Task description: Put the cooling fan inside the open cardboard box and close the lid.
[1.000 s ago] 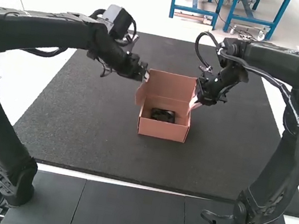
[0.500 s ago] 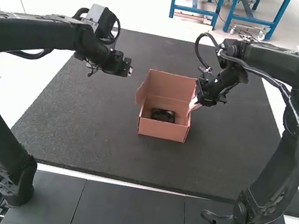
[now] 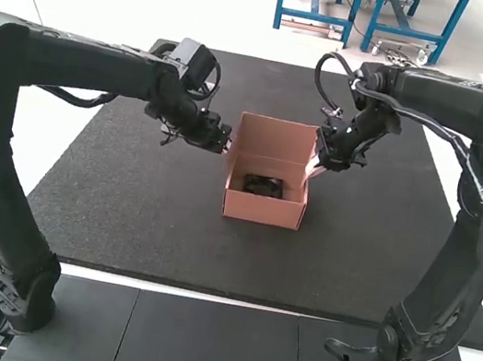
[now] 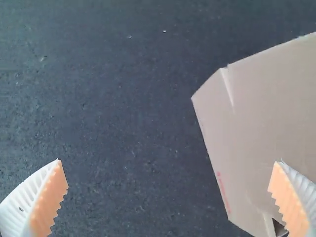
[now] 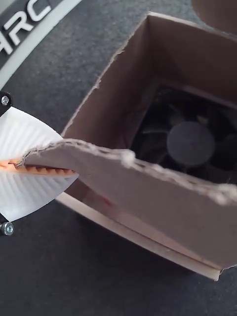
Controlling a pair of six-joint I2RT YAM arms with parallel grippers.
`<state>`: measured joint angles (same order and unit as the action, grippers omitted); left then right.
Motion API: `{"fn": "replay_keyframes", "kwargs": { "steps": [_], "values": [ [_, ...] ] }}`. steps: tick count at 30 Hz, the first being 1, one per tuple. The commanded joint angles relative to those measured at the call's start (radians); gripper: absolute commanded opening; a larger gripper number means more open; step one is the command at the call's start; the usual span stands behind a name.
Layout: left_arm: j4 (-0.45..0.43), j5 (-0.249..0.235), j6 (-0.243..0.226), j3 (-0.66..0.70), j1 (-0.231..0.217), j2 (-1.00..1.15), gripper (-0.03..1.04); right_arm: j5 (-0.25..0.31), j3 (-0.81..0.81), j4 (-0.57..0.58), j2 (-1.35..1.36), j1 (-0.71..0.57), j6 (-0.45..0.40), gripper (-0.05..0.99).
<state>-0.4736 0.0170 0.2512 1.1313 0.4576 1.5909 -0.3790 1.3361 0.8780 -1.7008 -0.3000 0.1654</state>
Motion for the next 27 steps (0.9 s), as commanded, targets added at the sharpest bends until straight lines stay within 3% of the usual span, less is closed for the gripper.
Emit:
{"fn": "replay_keyframes", "kwargs": {
  "steps": [1, 18, 27],
  "values": [
    [0.007, 0.043, -0.010, 0.051, 0.030, -0.005, 0.96, -0.029, 0.020, 0.004, 0.030, -0.008, 0.005, -0.02],
    [-0.028, 0.047, -0.015, 0.047, 0.041, -0.014, 0.96, -0.023, -0.014, 0.007, 0.030, -0.007, 0.029, -0.02],
    [-0.083, 0.046, -0.059, 0.018, 0.041, -0.014, 0.96, 0.037, -0.058, 0.010, 0.033, -0.011, 0.059, -0.02]
  ]
}}
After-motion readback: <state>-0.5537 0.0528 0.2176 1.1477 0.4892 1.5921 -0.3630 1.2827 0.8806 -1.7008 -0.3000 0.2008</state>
